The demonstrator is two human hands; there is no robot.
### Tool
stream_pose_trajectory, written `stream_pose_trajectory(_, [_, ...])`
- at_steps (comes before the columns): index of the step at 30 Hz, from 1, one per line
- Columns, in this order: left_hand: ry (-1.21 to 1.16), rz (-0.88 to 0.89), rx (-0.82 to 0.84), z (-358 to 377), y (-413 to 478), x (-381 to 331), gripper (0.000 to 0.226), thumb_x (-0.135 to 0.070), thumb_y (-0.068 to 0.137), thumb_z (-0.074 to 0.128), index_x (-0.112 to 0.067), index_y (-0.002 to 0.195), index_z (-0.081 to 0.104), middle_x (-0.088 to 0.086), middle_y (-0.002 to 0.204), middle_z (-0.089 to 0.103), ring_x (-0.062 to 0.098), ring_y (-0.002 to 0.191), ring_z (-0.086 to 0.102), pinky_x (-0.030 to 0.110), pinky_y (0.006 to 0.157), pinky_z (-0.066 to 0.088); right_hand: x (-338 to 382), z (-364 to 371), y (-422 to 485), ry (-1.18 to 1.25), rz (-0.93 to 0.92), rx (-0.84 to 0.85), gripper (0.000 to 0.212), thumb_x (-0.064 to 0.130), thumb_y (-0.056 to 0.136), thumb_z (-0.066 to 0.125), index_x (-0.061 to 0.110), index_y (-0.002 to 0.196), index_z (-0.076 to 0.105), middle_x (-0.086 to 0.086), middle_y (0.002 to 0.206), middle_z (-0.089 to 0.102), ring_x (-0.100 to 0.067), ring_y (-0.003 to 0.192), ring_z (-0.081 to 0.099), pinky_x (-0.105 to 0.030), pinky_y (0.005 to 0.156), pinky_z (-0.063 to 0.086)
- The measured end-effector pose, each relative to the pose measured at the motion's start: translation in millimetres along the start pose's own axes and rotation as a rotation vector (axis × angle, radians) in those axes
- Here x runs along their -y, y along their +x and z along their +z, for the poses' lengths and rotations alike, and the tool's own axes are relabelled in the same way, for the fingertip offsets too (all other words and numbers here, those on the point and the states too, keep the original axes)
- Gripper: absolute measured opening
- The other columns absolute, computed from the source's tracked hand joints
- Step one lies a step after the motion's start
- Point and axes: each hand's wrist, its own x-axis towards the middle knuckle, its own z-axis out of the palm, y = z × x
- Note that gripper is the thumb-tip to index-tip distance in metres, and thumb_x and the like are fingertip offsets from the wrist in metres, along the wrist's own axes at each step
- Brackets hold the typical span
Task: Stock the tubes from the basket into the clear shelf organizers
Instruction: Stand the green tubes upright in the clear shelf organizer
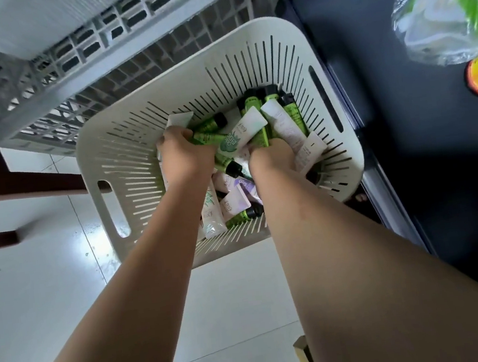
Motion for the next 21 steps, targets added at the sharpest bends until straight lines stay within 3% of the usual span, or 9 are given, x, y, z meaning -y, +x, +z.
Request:
stream_pose_trajectory(2, [-0.137, -0.106, 0.001, -2.5, -0.7, 0.9, 0.061, -0.019, 0.066, 0.081, -0.026, 0.120, 0.053, 0.002, 0.126, 0.050, 0.023, 0.098, 0.061, 0.041, 0.080, 0.060, -4.7, -0.2, 0.5, -0.071, -0.121, -0.102, 0.011, 0.020, 0.100, 0.053, 0.014, 0.095, 0.062, 0.000, 0.087, 0.059, -0.021, 0.080, 0.054, -0.031, 0.067, 0.041])
stream_pose_trajectory(4, [-0.220, -0.160, -0.021, -4.5, -3.2, 2.9, 0.070, -0.020, 0.060, 0.081, -0.029, 0.122, 0.050, 0.003, 0.127, 0.049, 0.026, 0.100, 0.063, 0.044, 0.082, 0.061, -6.3, -2.6, -7.8, -0.147, -0.273, -0.194, 0.010, 0.027, 0.100, 0.055, 0.019, 0.099, 0.060, 0.003, 0.091, 0.059, -0.019, 0.081, 0.056, -0.030, 0.066, 0.039])
stream_pose_trajectory(8, [-0.245, -0.238, -0.065, -9.2, -9.9, 3.5, 0.061, -0.009, 0.071, 0.072, -0.024, 0.126, 0.051, 0.004, 0.135, 0.040, 0.020, 0.085, 0.055, 0.040, 0.088, 0.059, 3.6, -0.2, -24.5, -0.032, -0.424, -0.245, 0.025, 0.037, 0.100, 0.058, 0.016, 0.111, 0.065, 0.009, 0.093, 0.054, -0.014, 0.082, 0.055, -0.025, 0.060, 0.035])
stream_pose_trajectory(13, [-0.189, -0.060, -0.166, -11.2, -22.0, 3.2, 0.087, 0.009, 0.070, 0.056, -0.029, 0.146, 0.036, 0.006, 0.148, 0.029, 0.025, 0.098, 0.053, 0.036, 0.081, 0.057, 19.7, -2.8, -32.7, 0.173, -0.529, -0.297, 0.018, 0.034, 0.095, 0.068, 0.018, 0.102, 0.065, 0.009, 0.096, 0.068, -0.007, 0.081, 0.064, -0.022, 0.064, 0.051])
stream_pose_trajectory(15, [-0.100, 0.103, -0.145, -13.0, -26.1, 2.6, 0.076, 0.007, 0.072, 0.055, -0.027, 0.138, 0.043, 0.006, 0.136, 0.050, 0.024, 0.096, 0.057, 0.035, 0.070, 0.053, 22.9, -7.1, -29.9, 0.179, -0.541, -0.255, 0.017, 0.035, 0.093, 0.069, 0.020, 0.100, 0.066, 0.013, 0.090, 0.064, -0.005, 0.079, 0.063, -0.021, 0.064, 0.051])
stream_pose_trajectory(17, [-0.036, 0.196, -0.085, -11.5, -28.7, 0.9, 0.052, -0.002, 0.077, 0.059, -0.024, 0.124, 0.055, 0.001, 0.106, 0.067, 0.022, 0.089, 0.063, 0.030, 0.062, 0.048, 26.2, -12.8, -29.1, 0.215, -0.535, -0.189, 0.017, 0.034, 0.092, 0.071, 0.019, 0.098, 0.068, 0.013, 0.089, 0.064, -0.004, 0.079, 0.063, -0.022, 0.065, 0.052])
stream_pose_trajectory(21, [-0.168, 0.099, 0.058, -7.4, -37.0, -7.9, 0.044, 0.001, 0.073, 0.059, -0.018, 0.110, 0.071, -0.005, 0.088, 0.070, 0.014, 0.079, 0.066, 0.019, 0.052, 0.045, 29.6, -24.2, -31.2, 0.302, -0.500, -0.095, 0.018, 0.033, 0.088, 0.076, 0.017, 0.093, 0.069, 0.007, 0.095, 0.072, -0.003, 0.078, 0.065, -0.018, 0.059, 0.048])
